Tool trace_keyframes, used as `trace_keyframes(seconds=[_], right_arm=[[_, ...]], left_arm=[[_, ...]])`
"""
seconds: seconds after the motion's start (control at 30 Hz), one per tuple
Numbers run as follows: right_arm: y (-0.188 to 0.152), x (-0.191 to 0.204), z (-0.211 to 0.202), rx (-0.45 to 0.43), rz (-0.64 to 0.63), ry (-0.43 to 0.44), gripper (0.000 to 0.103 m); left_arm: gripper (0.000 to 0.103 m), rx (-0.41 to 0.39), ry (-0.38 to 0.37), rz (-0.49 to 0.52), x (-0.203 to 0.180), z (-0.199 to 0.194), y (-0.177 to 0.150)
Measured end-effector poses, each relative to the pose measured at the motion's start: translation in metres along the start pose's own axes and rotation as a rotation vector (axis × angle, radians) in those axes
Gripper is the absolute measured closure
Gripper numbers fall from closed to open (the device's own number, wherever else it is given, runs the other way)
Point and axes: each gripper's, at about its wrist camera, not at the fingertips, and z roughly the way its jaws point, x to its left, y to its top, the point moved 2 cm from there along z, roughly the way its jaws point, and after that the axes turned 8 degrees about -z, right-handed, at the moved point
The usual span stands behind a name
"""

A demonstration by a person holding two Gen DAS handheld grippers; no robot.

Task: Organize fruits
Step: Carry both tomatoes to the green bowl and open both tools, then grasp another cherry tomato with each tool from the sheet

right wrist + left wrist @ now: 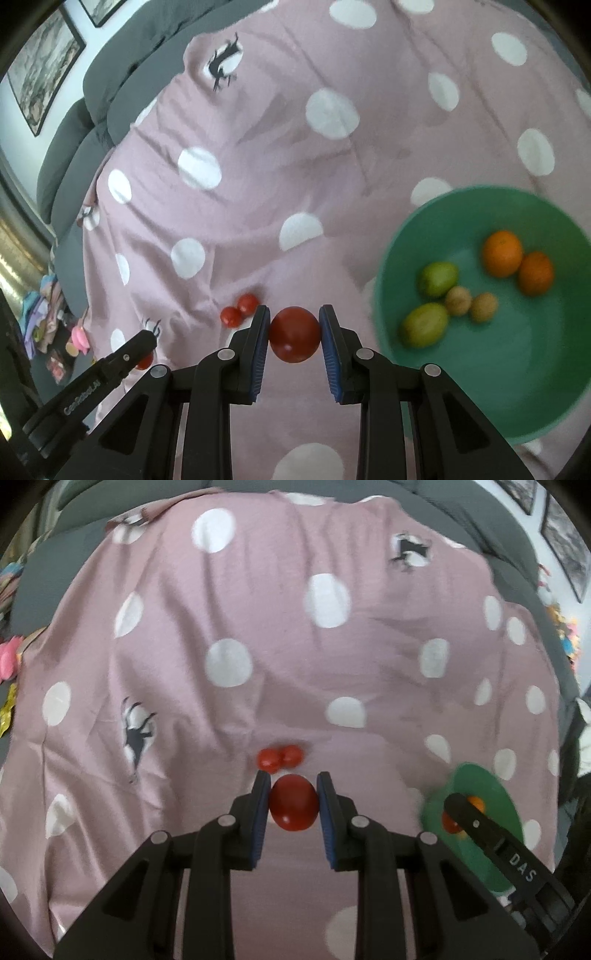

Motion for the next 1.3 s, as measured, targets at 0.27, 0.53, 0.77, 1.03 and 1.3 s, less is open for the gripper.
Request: trace_keyframes(seconds=[0.27,0.53,0.77,1.03,1.3], right_arm=[[0.017,-0.05,-0.061,-0.143,0.064,-0.18,0.074],[0.012,-0.108,-0.065,-0.089,0.194,-0.325,0.073],[0.015,-0.106,-0.054,-0.026,0.176,-0.373,0.058],[0.063,0.005,0.031,0.093,-0.064,-0.061,0.056],[0.046,0.067,0.163,0.314,-0.103,0.033,0.056]], left_arm=[[0.078,0.055,-0.186,0.153,-0.084,0.002,-0.021],[0.074,0.15,-0.278,0.311,-0.149,0.034,-0.049],[0.036,0.128,-0.218,0.215,-0.104,0.048,-0.013],[0.036,0.067,0.147,-0.127,0.058,0.096,0.053],[0.045,0.175,0.088,-0.24,0.096,0.144,0.048]])
